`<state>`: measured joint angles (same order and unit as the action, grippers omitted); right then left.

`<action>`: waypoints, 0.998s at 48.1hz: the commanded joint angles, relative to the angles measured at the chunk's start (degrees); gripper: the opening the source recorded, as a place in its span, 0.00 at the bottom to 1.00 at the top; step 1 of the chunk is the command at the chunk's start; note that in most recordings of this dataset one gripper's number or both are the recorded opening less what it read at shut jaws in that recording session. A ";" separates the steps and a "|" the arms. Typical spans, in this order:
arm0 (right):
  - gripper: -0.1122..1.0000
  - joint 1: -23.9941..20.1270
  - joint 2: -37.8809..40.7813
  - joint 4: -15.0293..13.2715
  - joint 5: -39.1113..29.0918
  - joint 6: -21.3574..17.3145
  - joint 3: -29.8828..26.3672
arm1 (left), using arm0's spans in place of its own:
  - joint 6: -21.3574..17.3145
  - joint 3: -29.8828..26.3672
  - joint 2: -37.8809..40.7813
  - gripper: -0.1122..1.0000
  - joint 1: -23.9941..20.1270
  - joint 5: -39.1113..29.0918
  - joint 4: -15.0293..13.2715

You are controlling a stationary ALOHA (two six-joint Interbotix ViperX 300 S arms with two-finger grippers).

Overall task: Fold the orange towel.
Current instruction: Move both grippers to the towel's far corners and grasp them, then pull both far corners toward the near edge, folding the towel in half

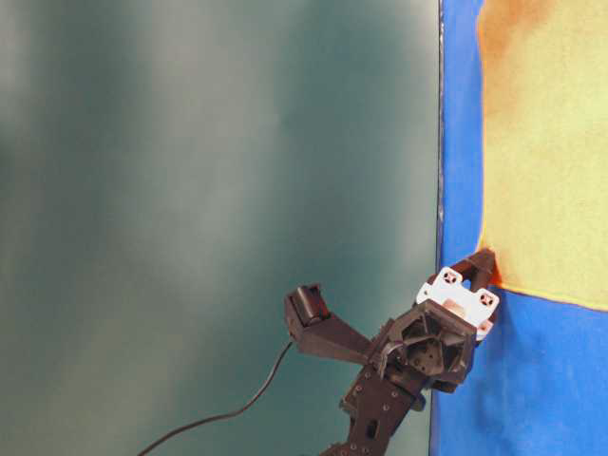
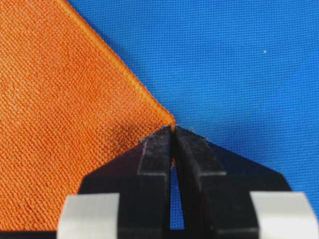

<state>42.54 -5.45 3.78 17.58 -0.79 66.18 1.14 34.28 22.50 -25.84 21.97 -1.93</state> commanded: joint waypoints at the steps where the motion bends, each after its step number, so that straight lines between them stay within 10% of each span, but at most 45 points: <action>1: 0.12 -0.18 -2.20 0.00 0.09 0.09 -0.53 | -0.18 0.09 -2.90 0.11 0.62 -1.49 0.18; 28: 0.12 -1.23 -14.33 0.18 -7.29 -0.09 0.70 | 0.62 1.85 -9.93 0.11 2.20 -4.04 0.26; 48: 0.12 -15.91 -28.56 6.77 -26.10 -4.92 3.96 | 0.44 6.33 -19.95 0.11 13.10 -12.13 0.26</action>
<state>29.36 -31.29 9.58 -6.33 -4.75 70.05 1.23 40.52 5.19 -15.12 10.28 -1.76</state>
